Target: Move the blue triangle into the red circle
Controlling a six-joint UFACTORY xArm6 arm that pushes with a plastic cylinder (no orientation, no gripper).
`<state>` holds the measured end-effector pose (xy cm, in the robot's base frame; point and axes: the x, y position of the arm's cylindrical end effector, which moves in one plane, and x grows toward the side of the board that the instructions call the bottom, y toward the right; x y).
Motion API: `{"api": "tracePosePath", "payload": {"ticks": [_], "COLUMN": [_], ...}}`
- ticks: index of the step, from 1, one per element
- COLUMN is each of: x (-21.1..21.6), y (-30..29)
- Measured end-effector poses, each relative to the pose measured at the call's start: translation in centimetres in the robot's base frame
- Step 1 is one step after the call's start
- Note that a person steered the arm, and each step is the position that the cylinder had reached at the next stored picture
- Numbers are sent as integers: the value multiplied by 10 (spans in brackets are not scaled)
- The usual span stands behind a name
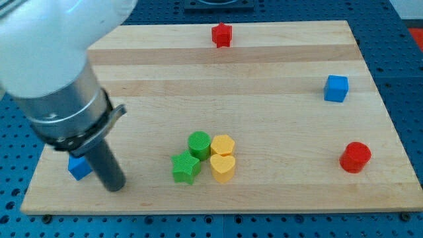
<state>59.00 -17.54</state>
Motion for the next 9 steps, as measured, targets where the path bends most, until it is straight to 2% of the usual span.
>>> {"api": "tracePosePath", "payload": {"ticks": [1,4,9], "x": [2,-25,-150], "y": [-29,-67,-57]}}
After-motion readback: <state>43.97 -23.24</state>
